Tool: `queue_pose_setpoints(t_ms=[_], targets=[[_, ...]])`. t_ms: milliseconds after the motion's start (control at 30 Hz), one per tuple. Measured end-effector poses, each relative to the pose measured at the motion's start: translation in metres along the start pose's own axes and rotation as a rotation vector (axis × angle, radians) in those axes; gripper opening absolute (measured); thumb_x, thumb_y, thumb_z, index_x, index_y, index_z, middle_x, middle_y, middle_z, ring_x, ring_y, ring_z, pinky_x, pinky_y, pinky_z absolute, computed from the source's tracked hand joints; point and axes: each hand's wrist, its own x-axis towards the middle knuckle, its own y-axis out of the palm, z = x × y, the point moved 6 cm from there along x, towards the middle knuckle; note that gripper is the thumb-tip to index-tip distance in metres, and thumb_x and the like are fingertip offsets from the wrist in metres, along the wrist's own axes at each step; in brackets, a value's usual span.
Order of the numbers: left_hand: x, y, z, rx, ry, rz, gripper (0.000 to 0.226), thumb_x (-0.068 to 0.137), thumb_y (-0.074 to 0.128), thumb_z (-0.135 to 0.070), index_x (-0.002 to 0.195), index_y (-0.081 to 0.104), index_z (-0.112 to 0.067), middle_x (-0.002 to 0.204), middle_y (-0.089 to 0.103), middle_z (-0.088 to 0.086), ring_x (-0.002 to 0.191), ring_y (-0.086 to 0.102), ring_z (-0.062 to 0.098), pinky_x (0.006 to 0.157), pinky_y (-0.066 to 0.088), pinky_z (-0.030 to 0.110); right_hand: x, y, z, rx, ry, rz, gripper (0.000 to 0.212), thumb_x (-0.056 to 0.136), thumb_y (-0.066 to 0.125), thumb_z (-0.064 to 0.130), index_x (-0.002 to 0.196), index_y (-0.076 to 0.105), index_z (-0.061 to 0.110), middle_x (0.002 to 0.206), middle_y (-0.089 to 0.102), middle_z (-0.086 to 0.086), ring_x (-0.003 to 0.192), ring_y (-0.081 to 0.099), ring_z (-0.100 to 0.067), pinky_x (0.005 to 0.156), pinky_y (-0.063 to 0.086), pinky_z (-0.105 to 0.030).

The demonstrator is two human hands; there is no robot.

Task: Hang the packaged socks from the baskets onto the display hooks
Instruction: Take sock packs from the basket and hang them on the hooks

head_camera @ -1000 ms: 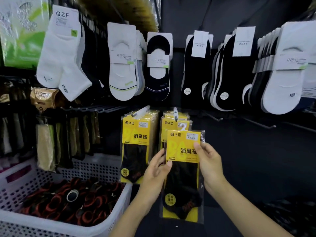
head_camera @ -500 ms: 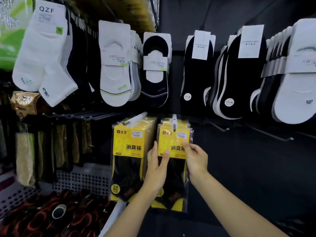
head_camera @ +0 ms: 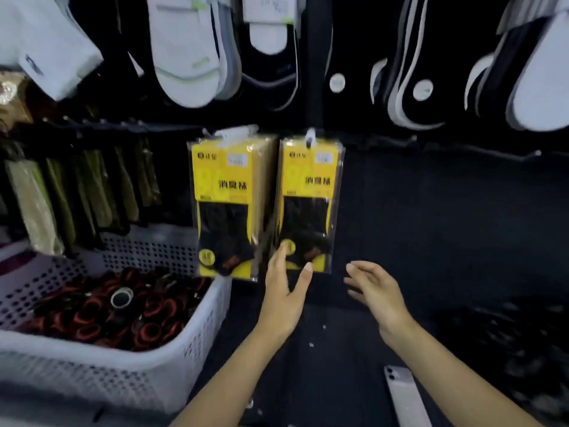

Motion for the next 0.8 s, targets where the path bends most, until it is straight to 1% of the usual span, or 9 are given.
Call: queue_pose_setpoints(t_ms=[100,167,267,400,500,567,600,700,800], targets=[[-0.080,0.021,0.050,-0.027,-0.099,0.104,0.058,0.082,0.043,-0.063,0.134,0.045,-0.037,0.133,0.044,-0.026,0.122,0.040,-0.010,0.099,0.034,0.012,-0.051,-0.023,-0.067,-0.060,0.167,0.152,0.011,0.091,0.062,0.023,0.094,0.068,0.014,0.088,0.076,0.002,0.081,0.073,-0.012,0.065,0.055,-0.019],[-0.135,0.039,0.092,-0.063,-0.209,0.150,0.033,0.090,0.049,-0.046,0.115,0.061,-0.029,0.115,0.062,-0.016,0.105,0.056,-0.007,0.088,0.044,0.011,-0.089,-0.038,-0.129,-0.125,0.349,0.253,0.012,0.093,0.060,0.021,0.090,0.069,0.013,0.082,0.076,0.000,0.075,0.073,-0.013,0.063,0.055,-0.019],[-0.212,0.061,0.163,-0.066,-0.432,0.198,0.012,0.095,0.054,-0.015,0.099,0.065,-0.012,0.092,0.069,-0.002,0.079,0.062,-0.011,0.075,0.047,0.014,-0.149,-0.063,-0.229,-0.256,0.634,0.377,0.009,0.092,0.061,0.015,0.088,0.066,0.010,0.082,0.070,-0.005,0.067,0.067,-0.009,0.063,0.051,-0.017],[-0.293,0.073,0.247,0.015,-0.718,0.373,0.009,0.093,0.055,-0.003,0.097,0.062,-0.007,0.083,0.063,-0.003,0.063,0.059,-0.013,0.060,0.043,0.005,-0.197,-0.101,-0.333,-0.579,0.756,0.421,0.030,0.089,0.067,0.017,0.111,0.063,-0.003,0.107,0.067,-0.016,0.089,0.063,-0.021,0.070,0.050,-0.020],[-0.314,0.069,0.286,0.119,-0.843,0.367,0.024,0.095,0.054,-0.009,0.082,0.053,-0.029,0.080,0.058,-0.007,0.072,0.058,0.008,0.072,0.047,0.027,-0.194,-0.109,-0.364,-0.676,0.689,0.374,0.046,0.086,0.070,0.022,0.125,0.057,0.001,0.126,0.061,-0.015,0.116,0.058,-0.028,0.099,0.046,-0.038],[-0.317,0.069,0.301,0.151,-0.900,0.387,0.018,0.097,0.052,-0.017,0.085,0.050,-0.031,0.087,0.059,-0.005,0.073,0.053,0.001,0.072,0.044,0.024,-0.187,-0.108,-0.377,-0.757,0.638,0.371,0.054,0.085,0.070,0.030,0.132,0.053,0.009,0.134,0.056,-0.008,0.123,0.053,-0.024,0.103,0.042,-0.036],[-0.319,0.073,0.305,0.126,-0.939,0.416,0.006,0.097,0.051,-0.023,0.095,0.051,-0.029,0.100,0.059,-0.002,0.081,0.055,0.000,0.073,0.045,0.022,-0.184,-0.106,-0.382,-0.777,0.637,0.366,0.058,0.086,0.069,0.033,0.135,0.049,0.012,0.138,0.053,-0.006,0.125,0.051,-0.023,0.103,0.041,-0.034],[-0.324,0.080,0.317,0.117,-1.032,0.489,0.054,0.096,0.048,-0.041,0.142,0.036,-0.015,0.140,0.041,0.002,0.128,0.045,0.023,0.103,0.039,0.036,-0.178,-0.100,-0.399,-0.889,0.626,0.438,0.068,0.087,0.064,0.042,0.145,0.037,0.018,0.148,0.042,-0.002,0.133,0.043,-0.023,0.105,0.037,-0.032],[-0.322,0.083,0.320,0.113,-1.075,0.472,0.066,0.096,0.047,-0.044,0.150,0.023,-0.014,0.153,0.029,0.010,0.138,0.033,0.030,0.112,0.030,0.048,-0.175,-0.093,-0.412,-1.064,0.603,0.526,0.063,0.088,0.061,0.045,0.142,0.041,0.019,0.144,0.047,-0.004,0.130,0.045,-0.025,0.104,0.040,-0.034]])
